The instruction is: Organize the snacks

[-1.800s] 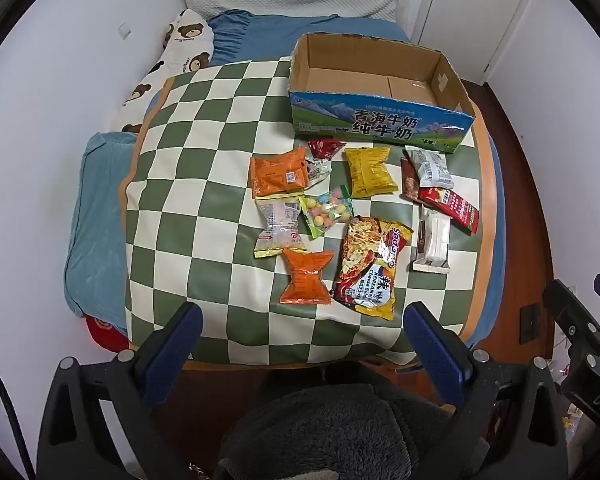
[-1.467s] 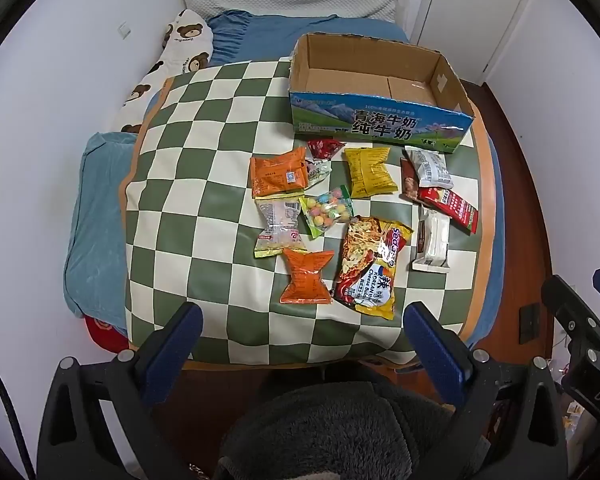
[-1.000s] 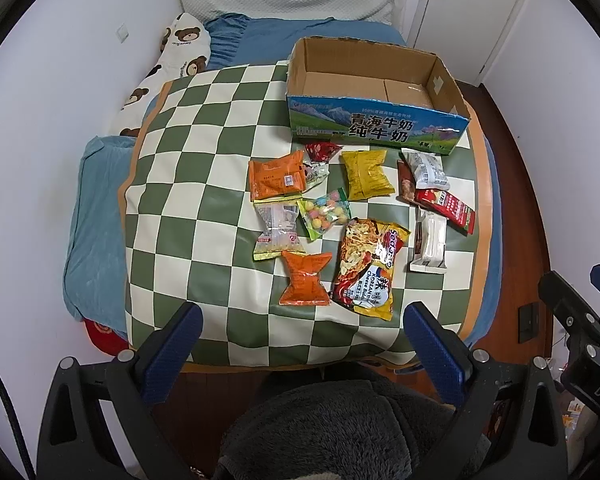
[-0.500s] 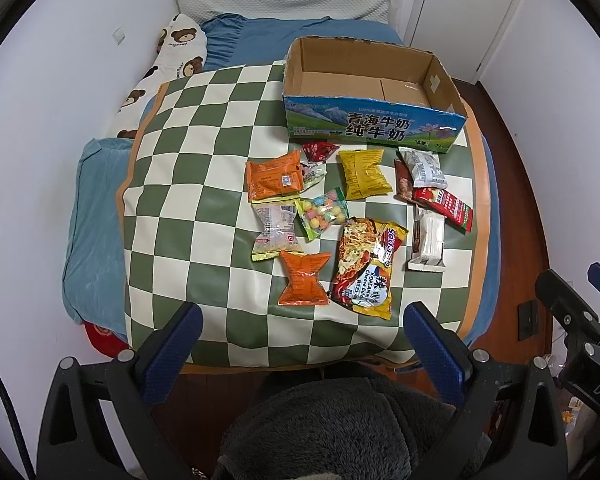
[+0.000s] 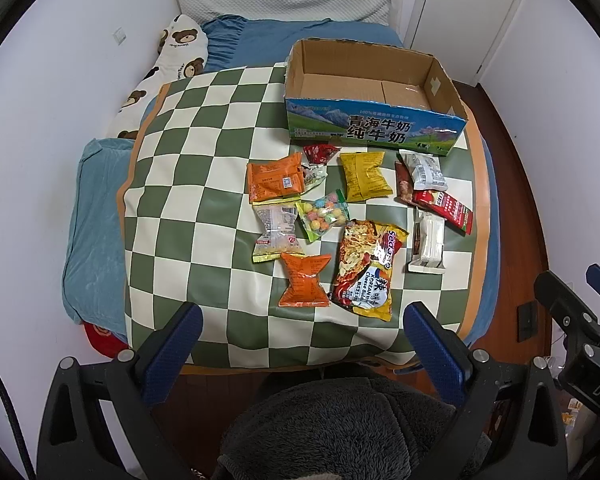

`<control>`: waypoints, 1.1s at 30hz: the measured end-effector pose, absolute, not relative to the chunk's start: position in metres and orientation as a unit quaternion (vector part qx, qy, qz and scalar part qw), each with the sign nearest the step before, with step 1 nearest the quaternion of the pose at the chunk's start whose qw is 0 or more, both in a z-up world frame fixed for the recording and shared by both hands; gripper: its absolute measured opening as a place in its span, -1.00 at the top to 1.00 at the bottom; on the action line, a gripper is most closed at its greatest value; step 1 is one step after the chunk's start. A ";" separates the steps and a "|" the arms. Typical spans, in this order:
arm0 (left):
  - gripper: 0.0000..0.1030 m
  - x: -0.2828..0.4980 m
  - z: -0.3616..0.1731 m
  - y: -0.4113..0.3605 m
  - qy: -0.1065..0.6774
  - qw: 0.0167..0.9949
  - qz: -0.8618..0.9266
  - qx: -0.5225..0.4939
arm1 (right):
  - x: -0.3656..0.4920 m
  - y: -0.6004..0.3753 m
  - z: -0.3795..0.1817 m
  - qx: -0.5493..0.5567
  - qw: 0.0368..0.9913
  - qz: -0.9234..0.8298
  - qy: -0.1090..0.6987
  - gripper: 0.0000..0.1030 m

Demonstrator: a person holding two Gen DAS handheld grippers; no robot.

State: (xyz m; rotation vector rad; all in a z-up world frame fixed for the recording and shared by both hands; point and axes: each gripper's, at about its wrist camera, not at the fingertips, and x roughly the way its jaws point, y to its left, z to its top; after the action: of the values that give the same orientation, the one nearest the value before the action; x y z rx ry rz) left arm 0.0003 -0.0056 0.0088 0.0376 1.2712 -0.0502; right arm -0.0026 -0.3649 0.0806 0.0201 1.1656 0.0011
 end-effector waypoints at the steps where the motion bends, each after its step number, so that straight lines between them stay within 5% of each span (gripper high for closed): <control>1: -1.00 0.000 0.009 -0.006 0.594 0.804 -0.023 0.018 | -0.002 -0.365 0.081 0.009 0.835 0.001 0.551 -1.00; 33: -1.00 0.001 0.015 -0.014 0.586 0.809 -0.030 0.019 | -0.003 -0.373 0.091 0.022 0.840 0.001 0.541 -1.00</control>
State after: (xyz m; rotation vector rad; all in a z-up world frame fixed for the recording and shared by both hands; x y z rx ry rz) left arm 0.0011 -0.0136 0.0153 0.0405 1.2535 -0.0632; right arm -0.0032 -0.3733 0.0906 0.0463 1.1443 0.0016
